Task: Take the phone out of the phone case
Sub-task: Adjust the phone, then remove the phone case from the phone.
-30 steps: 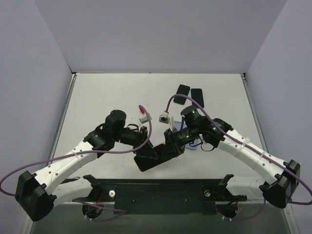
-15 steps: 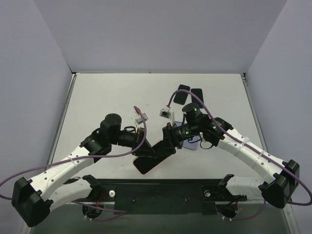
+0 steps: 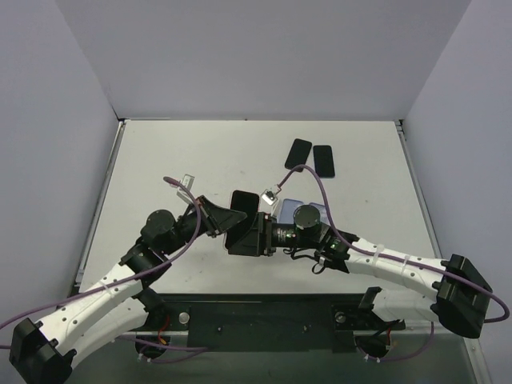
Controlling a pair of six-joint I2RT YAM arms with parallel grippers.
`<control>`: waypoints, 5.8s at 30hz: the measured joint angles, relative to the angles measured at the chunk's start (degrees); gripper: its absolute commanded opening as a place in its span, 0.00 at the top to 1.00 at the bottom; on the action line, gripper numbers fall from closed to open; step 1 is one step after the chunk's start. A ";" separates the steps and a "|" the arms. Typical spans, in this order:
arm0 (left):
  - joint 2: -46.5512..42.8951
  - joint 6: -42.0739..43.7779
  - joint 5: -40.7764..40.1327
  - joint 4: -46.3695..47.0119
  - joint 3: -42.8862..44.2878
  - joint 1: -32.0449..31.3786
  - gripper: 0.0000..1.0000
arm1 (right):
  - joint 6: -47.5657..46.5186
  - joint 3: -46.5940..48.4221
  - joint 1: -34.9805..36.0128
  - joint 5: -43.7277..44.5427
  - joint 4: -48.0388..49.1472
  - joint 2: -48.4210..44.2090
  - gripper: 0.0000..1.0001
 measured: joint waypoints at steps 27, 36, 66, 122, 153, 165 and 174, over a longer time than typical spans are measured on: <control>-7.04 -12.24 -11.65 8.72 -3.89 0.04 0.64 | 12.70 -3.06 1.38 3.39 24.06 2.40 1.00; -9.03 -8.94 -10.58 -2.51 2.97 0.11 0.30 | 9.97 -2.12 2.16 1.97 21.88 2.49 1.00; 6.16 -14.69 29.03 12.57 9.75 17.75 0.60 | -2.58 7.50 2.14 -6.08 0.33 -1.44 1.00; 10.84 -31.12 39.63 23.15 15.52 22.49 1.00 | -15.28 19.63 -0.22 -26.91 -2.38 4.00 1.00; 9.14 -43.01 32.94 29.79 9.66 22.86 1.00 | -59.25 48.39 1.66 -22.56 -52.00 15.80 1.00; 4.28 -39.01 11.23 26.99 1.27 21.70 1.00 | -27.82 18.80 2.93 4.26 -15.39 0.94 0.29; 2.82 -36.85 -0.74 32.57 -3.54 20.85 1.00 | -6.97 5.03 7.78 15.72 11.50 4.11 0.34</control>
